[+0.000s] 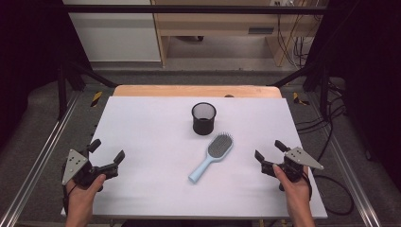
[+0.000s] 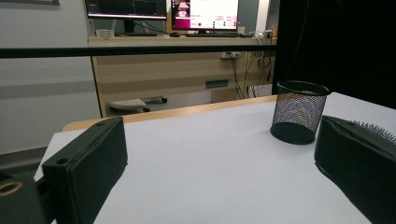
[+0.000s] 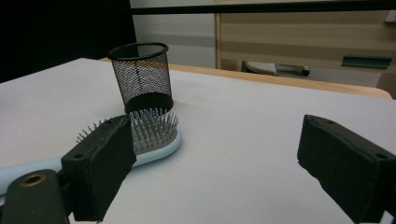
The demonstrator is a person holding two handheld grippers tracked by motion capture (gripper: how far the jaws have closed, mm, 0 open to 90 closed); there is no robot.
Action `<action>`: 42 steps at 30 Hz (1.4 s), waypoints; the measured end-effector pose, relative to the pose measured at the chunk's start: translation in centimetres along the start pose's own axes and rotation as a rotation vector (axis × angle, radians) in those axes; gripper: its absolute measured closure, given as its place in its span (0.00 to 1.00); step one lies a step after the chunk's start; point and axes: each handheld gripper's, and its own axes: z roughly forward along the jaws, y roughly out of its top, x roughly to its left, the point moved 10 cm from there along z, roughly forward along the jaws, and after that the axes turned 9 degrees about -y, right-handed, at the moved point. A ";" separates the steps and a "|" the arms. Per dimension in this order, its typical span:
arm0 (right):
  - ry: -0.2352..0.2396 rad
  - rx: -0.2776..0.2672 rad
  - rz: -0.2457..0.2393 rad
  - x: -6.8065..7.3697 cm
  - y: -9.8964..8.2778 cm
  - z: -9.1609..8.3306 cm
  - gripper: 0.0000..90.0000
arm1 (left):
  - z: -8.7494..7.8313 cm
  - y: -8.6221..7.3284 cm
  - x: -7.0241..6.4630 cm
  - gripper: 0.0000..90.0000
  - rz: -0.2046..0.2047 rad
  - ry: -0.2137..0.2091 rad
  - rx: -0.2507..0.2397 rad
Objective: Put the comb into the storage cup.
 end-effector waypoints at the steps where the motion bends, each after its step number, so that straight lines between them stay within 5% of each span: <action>1: 0.000 0.000 0.000 0.0 0.0 0.0 0.12 | 0.0 0.0 0.0 0.03 -0.001 0.001 0.001; 15: -0.038 0.072 -0.014 0.2 -0.9 0.4 0.14 | 0.2 -0.4 -0.1 0.03 0.003 0.009 0.023; 17: -0.024 0.093 -0.041 0.6 -1.2 0.3 0.37 | 0.2 -0.4 -0.1 0.03 0.006 0.010 0.025; 23: -0.022 0.112 -0.080 1.4 -0.4 0.5 0.64 | 0.2 -0.6 -0.2 0.03 0.006 0.014 0.032; 33: -0.005 0.104 -0.134 2.2 2.6 1.7 0.93 | 0.2 -0.7 -0.2 0.03 0.004 0.016 0.032; 42: 0.019 0.167 -0.193 3.2 4.4 4.8 1.00 | 0.2 -0.8 -0.2 0.04 0.006 0.014 0.036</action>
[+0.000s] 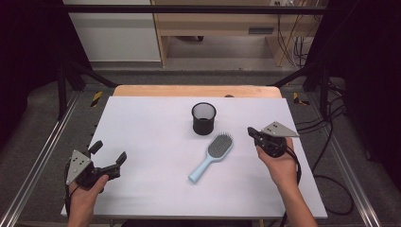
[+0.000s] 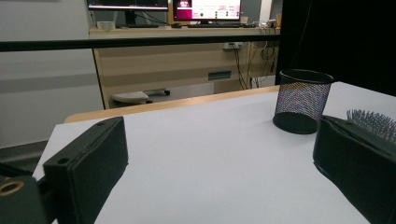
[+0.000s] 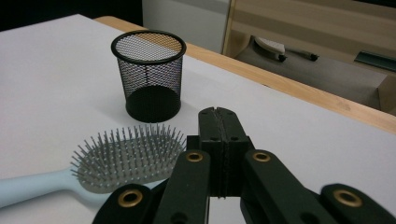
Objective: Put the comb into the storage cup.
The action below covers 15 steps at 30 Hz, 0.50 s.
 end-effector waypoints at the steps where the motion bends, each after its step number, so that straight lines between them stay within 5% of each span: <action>1: 0.003 0.007 -0.002 0.1 0.1 0.3 1.00 | 0.0 0.0 0.0 0.04 -0.001 0.000 0.000; 15: 0.038 0.071 -0.023 1.0 -0.5 4.1 1.00 | 0.0 -0.1 0.0 0.04 0.002 0.002 0.006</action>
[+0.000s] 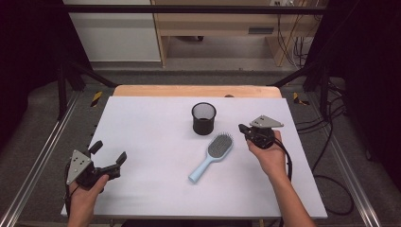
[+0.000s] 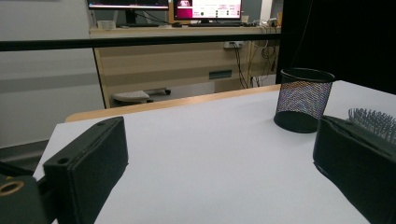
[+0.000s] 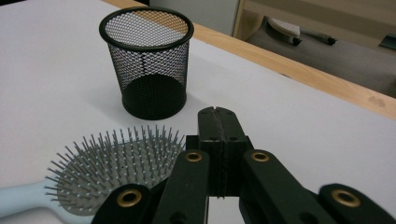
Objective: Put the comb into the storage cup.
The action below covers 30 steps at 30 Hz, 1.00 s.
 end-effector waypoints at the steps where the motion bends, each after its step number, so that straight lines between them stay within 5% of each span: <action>1: 0.004 0.005 0.001 0.1 -0.1 0.3 1.00 | 0.0 0.0 0.0 0.04 0.001 0.000 0.000; 18: 0.047 0.095 -0.001 1.2 -2.7 4.2 1.00 | 0.1 -0.1 -0.1 0.04 0.006 -0.001 0.006; 30: 0.056 0.128 0.108 0.4 -4.1 6.6 1.00 | 0.1 -0.3 -0.4 0.04 0.004 -0.007 0.018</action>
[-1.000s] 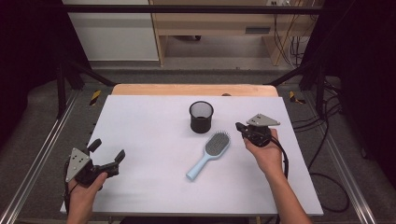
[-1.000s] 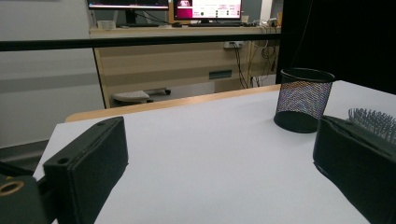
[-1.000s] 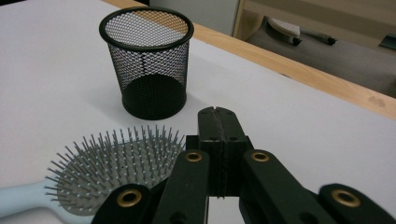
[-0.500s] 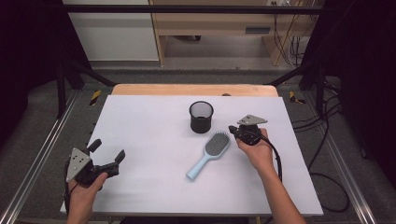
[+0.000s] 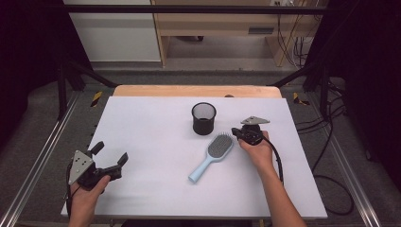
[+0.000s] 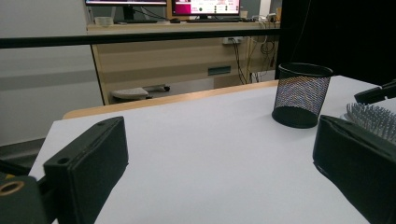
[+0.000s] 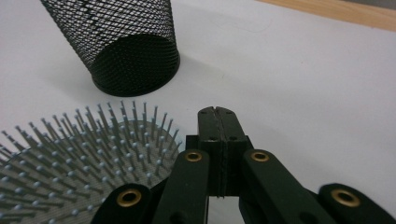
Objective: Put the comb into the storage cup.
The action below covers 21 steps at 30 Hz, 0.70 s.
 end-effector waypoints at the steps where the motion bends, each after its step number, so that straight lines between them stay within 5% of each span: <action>1: 0.003 0.004 0.010 -0.1 -0.1 0.2 1.00 | 0.0 0.0 -0.1 0.04 0.000 -0.003 0.000; 13: 0.062 0.036 -0.026 0.9 -1.0 0.3 1.00 | 0.1 -0.1 -0.6 0.04 0.005 -0.015 0.017; 21: 0.086 0.050 -0.048 2.8 -1.6 -0.9 1.00 | 0.2 -0.3 -0.6 0.04 0.001 -0.014 0.029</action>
